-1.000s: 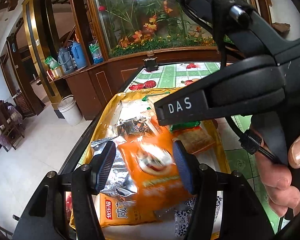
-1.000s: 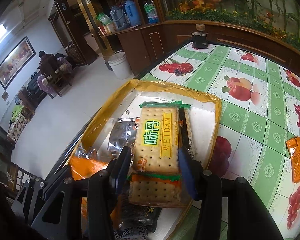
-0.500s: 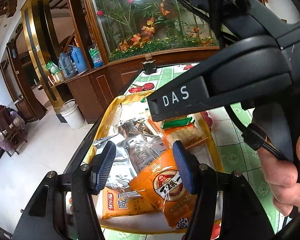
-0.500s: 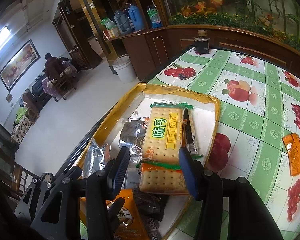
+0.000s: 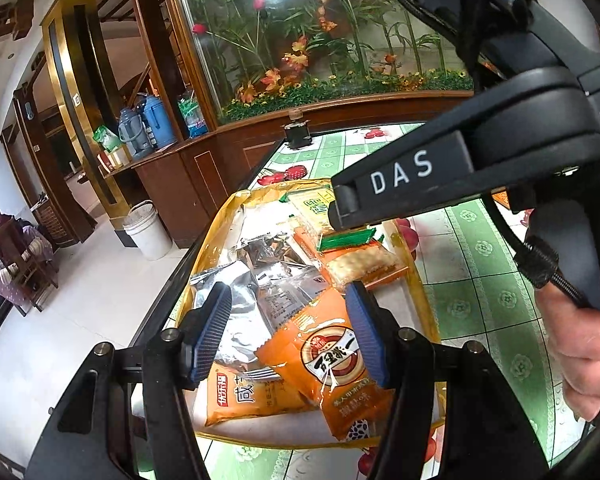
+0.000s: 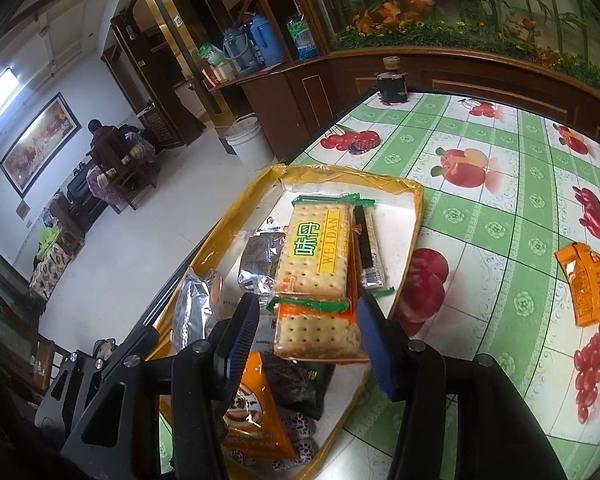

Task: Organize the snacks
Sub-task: 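Open both grippers and withdraw them from the tray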

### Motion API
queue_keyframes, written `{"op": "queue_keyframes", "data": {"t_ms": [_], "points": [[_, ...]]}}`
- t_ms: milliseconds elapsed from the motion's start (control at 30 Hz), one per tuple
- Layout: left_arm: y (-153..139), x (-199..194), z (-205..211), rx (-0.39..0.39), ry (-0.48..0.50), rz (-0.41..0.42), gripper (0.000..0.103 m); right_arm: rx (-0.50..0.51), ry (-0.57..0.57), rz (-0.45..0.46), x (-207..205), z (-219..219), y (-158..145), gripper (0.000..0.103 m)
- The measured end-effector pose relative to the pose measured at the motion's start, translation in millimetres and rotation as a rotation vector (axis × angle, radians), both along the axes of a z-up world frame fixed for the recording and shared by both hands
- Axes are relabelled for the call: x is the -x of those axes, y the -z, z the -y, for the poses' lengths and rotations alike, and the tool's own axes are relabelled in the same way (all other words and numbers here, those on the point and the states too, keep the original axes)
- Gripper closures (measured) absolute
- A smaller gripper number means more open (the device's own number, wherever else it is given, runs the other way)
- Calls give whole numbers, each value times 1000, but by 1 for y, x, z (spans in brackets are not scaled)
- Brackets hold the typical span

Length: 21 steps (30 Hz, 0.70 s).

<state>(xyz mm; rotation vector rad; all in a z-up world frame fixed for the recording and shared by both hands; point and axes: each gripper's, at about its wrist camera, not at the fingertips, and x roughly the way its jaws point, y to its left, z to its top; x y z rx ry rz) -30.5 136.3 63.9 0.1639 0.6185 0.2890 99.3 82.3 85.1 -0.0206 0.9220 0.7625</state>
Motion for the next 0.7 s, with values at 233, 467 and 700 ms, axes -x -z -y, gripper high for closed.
{"op": "queue_keyframes", "data": {"t_ms": [233,467,700], "points": [[1,3,3,-8,2,-7,40,-19,2,-16,5,10,1,50],[1,4,9,-16,9,-16,40,-46,7,-28,12,26,2,50],[4,7,22,-11,32,-28,35,-80,26,-47,18,54,6,48]]}}
